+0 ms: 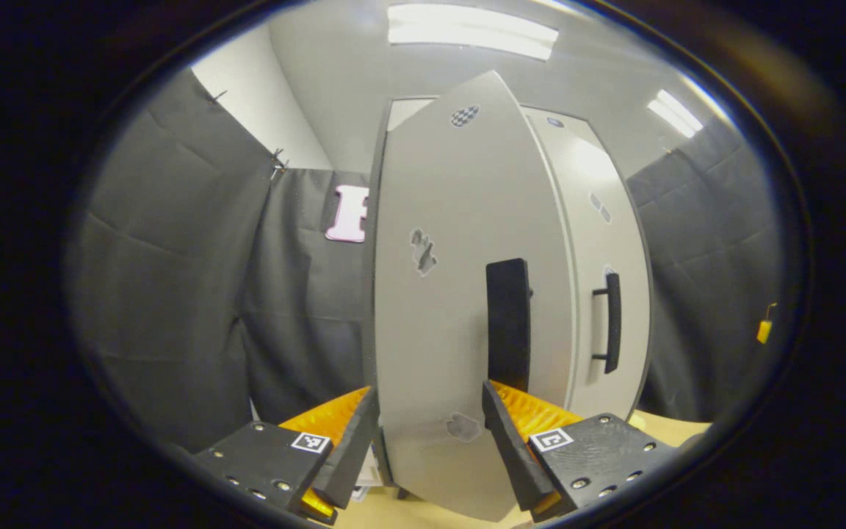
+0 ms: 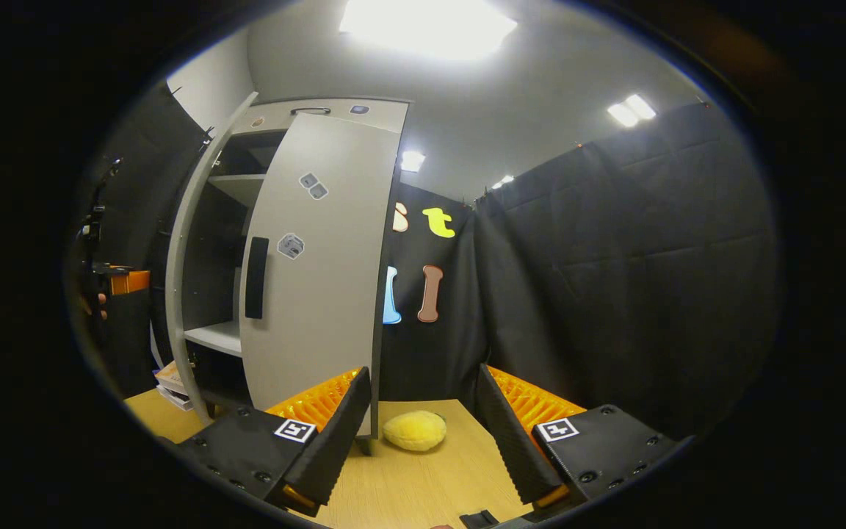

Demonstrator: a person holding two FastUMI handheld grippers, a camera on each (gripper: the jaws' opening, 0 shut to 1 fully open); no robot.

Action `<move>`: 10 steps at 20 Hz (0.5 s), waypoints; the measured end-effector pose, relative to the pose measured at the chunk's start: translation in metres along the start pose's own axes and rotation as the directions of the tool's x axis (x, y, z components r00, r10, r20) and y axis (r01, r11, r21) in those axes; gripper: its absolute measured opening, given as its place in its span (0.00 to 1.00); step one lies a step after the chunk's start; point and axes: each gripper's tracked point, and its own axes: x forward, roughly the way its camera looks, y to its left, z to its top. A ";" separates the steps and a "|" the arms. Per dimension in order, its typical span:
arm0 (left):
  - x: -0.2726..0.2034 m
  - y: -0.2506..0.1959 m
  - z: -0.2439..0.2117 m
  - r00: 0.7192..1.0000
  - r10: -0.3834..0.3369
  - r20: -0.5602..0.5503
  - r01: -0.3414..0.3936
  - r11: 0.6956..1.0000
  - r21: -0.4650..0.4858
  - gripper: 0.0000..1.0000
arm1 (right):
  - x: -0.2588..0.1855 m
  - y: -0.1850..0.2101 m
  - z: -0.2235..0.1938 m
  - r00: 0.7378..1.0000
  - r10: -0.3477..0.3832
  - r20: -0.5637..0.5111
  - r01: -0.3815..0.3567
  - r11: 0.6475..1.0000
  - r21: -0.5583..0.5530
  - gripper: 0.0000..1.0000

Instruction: Grasp the bottle in the cabinet with the left hand and place it on the coaster, then close the right door with the right hand and the left door with the left hand.

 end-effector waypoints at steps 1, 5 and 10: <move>0.008 -0.011 0.002 1.000 -0.011 0.001 0.011 1.000 0.003 0.90 | -0.001 -0.003 -0.001 1.000 -0.003 -0.004 0.003 1.000 0.000 0.93; 0.025 -0.030 -0.002 1.000 -0.014 0.000 0.014 1.000 0.006 0.90 | -0.006 -0.005 -0.002 1.000 -0.004 -0.006 0.004 1.000 0.000 0.90; 0.016 -0.025 -0.005 1.000 -0.021 -0.014 0.021 1.000 -0.009 0.90 | -0.015 0.004 0.002 1.000 0.023 -0.003 -0.023 1.000 0.013 0.93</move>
